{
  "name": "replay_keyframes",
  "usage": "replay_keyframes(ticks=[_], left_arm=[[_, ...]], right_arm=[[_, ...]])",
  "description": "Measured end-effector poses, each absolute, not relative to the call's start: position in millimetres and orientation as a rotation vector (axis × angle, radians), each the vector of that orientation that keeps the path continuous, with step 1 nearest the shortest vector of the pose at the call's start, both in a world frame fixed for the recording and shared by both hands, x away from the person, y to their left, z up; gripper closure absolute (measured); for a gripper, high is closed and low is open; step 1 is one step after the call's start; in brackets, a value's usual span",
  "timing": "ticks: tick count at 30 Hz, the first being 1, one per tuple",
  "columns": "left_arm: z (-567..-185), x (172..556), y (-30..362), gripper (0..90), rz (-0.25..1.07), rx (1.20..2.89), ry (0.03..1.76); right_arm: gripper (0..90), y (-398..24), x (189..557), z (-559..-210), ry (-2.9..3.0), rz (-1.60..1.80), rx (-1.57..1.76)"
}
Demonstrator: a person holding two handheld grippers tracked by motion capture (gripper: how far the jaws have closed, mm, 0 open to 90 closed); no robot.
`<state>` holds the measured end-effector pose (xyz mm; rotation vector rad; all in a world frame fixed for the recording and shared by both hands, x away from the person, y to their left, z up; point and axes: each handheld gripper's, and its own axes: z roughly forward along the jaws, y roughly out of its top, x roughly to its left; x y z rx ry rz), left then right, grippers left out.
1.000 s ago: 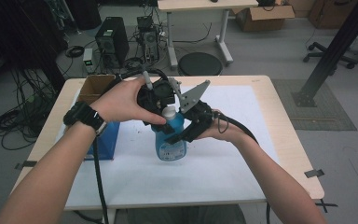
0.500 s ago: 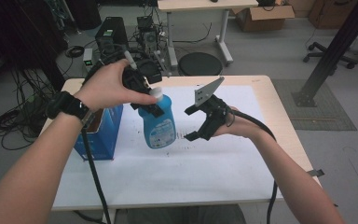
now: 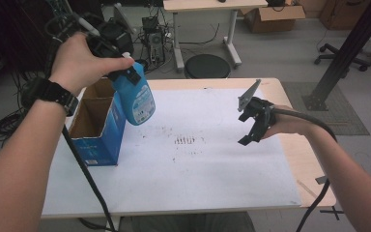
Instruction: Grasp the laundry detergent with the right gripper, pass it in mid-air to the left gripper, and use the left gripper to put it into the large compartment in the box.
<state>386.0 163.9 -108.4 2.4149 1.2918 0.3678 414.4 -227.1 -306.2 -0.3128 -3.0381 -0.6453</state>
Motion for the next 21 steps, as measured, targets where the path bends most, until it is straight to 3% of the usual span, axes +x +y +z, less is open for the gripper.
replay_keyframes(ticks=[11,21], left_arm=[[-94,393,216,38.2,0.451,2.173,1.684],[-97,393,250,38.2,0.509,2.068,1.856]], right_arm=[[5.9,-261,412,-298,-3.096,-0.473,-0.379],[6.8,-265,410,-295,-3.12,-0.408,-0.364]])
